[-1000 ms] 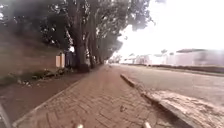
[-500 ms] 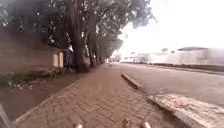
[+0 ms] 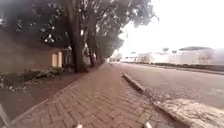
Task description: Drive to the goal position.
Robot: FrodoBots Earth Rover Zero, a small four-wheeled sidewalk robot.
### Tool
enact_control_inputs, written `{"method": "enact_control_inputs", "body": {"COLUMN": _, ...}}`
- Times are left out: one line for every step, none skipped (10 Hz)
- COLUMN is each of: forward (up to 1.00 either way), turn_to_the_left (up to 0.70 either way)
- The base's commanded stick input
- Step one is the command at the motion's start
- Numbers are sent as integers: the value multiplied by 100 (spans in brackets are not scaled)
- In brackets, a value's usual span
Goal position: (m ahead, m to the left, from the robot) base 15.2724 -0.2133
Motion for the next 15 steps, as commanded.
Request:
{"method": "enact_control_inputs", "body": {"forward": 70, "turn_to_the_left": 0}}
{"method": "enact_control_inputs", "body": {"forward": 70, "turn_to_the_left": 0}}
{"method": "enact_control_inputs", "body": {"forward": 70, "turn_to_the_left": 0}}
{"method": "enact_control_inputs", "body": {"forward": 70, "turn_to_the_left": 0}}
{"method": "enact_control_inputs", "body": {"forward": 70, "turn_to_the_left": 0}}
{"method": "enact_control_inputs", "body": {"forward": 70, "turn_to_the_left": 0}}
{"method": "enact_control_inputs", "body": {"forward": 70, "turn_to_the_left": 0}}
{"method": "enact_control_inputs", "body": {"forward": 70, "turn_to_the_left": 2}}
{"method": "enact_control_inputs", "body": {"forward": 70, "turn_to_the_left": 19}}
{"method": "enact_control_inputs", "body": {"forward": 70, "turn_to_the_left": 35}}
{"method": "enact_control_inputs", "body": {"forward": 70, "turn_to_the_left": 21}}
{"method": "enact_control_inputs", "body": {"forward": 70, "turn_to_the_left": 8}}
{"method": "enact_control_inputs", "body": {"forward": 70, "turn_to_the_left": 0}}
{"method": "enact_control_inputs", "body": {"forward": 70, "turn_to_the_left": 0}}
{"method": "enact_control_inputs", "body": {"forward": 70, "turn_to_the_left": 0}}
